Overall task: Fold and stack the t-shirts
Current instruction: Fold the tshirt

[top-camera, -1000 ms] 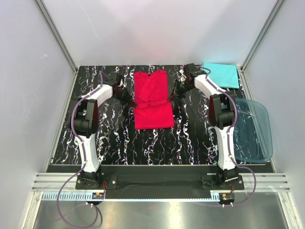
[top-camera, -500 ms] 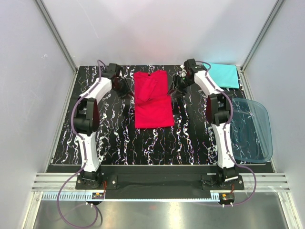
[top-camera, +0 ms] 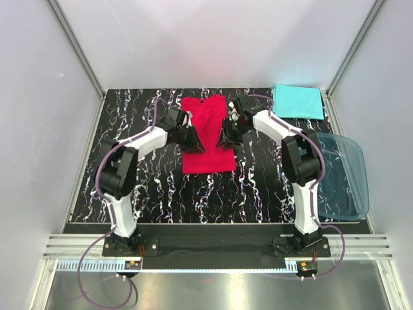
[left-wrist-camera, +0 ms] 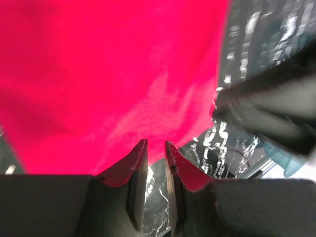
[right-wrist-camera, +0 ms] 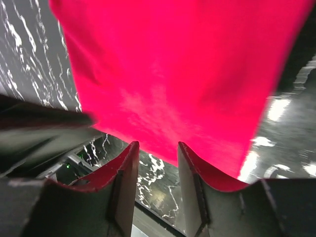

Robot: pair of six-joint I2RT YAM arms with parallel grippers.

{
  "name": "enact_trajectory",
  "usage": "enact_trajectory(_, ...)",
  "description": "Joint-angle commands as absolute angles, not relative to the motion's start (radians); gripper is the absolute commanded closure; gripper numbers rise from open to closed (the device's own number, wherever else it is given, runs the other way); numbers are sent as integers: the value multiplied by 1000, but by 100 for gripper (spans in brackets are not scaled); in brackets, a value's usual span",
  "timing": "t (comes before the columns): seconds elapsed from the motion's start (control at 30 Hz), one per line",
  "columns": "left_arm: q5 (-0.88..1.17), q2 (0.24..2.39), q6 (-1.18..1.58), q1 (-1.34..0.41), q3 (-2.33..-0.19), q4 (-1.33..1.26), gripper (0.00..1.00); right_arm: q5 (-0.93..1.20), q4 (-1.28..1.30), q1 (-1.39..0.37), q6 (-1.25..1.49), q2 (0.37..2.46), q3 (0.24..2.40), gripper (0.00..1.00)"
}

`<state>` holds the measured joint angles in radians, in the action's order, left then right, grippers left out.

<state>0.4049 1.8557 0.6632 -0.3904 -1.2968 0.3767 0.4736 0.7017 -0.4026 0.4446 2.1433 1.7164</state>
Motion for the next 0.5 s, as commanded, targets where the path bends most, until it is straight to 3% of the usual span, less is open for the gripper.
enact_trajectory(0.0, 483, 1920, 695, -356, -1301, 261, 77, 479, 610, -396, 479, 2123, 1707, 57)
enact_trajectory(0.17, 491, 1905, 686, -333, -1258, 267, 80, 566, 634, -396, 428, 2131, 1681, 64)
enact_trajectory(0.33, 531, 1861, 669, -331, -1155, 267, 81, 715, 563, -397, 454, 2108, 1571, 78)
enact_trajectory(0.47, 515, 1850, 652, -311, -1089, 282, 82, 736, 545, -390, 463, 2105, 1478, 82)
